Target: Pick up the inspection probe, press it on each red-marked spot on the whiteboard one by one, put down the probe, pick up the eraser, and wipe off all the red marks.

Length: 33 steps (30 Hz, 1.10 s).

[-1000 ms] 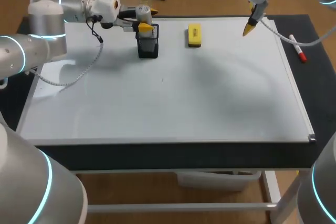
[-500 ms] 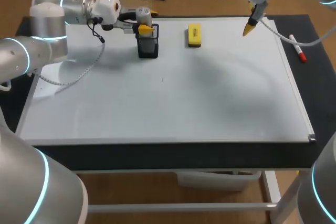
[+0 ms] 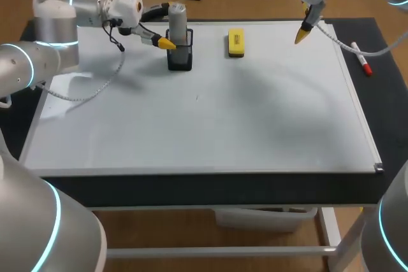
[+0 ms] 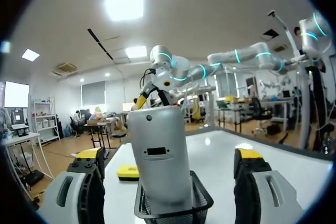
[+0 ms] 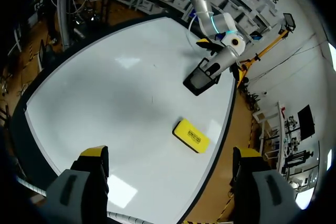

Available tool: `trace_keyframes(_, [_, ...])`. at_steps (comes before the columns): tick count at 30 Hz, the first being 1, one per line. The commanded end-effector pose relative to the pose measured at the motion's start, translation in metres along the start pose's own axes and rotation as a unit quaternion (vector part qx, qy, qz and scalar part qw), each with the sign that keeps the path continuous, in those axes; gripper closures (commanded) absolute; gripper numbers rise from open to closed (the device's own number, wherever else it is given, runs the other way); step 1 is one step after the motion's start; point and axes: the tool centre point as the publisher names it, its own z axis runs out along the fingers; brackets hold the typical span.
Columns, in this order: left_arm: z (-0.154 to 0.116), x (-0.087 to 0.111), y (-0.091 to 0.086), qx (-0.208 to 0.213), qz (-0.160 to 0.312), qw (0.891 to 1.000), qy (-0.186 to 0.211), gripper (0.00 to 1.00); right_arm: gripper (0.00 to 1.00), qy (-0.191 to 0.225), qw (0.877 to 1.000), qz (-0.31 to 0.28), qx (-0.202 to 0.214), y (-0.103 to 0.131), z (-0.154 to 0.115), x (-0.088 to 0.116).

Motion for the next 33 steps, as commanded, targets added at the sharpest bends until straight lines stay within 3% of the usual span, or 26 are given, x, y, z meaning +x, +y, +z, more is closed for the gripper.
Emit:
trace_keyframes(1, [-0.004,0.014,-0.015,-0.073,-0.003,0.996,-0.044,0.0,0.0,0.002,1.0,-0.001,0.001,0.0,-0.001,0.0])
trace_keyframes(13, [-0.026,0.013,-0.01,-0.194,-0.005,0.976,-0.101,0.0,0.0,0.002,1.0,-0.001,0.001,0.0,-0.001,0.0])
trace_keyframes(17, [-0.034,0.014,-0.009,-0.244,0.004,0.964,-0.108,0.0,0.0,0.002,1.0,-0.001,0.001,0.0,-0.001,0.0])
trace_keyframes(24, [-0.054,0.015,-0.008,-0.338,0.02,0.931,-0.139,0.0,0.0,0.002,1.0,-0.001,0.001,0.0,-0.001,0.0])
trace_keyframes(33, [-0.076,0.021,-0.006,-0.389,0.02,0.906,-0.167,0.0,0.0,0.002,1.0,-0.001,0.001,0.0,-0.001,0.0])
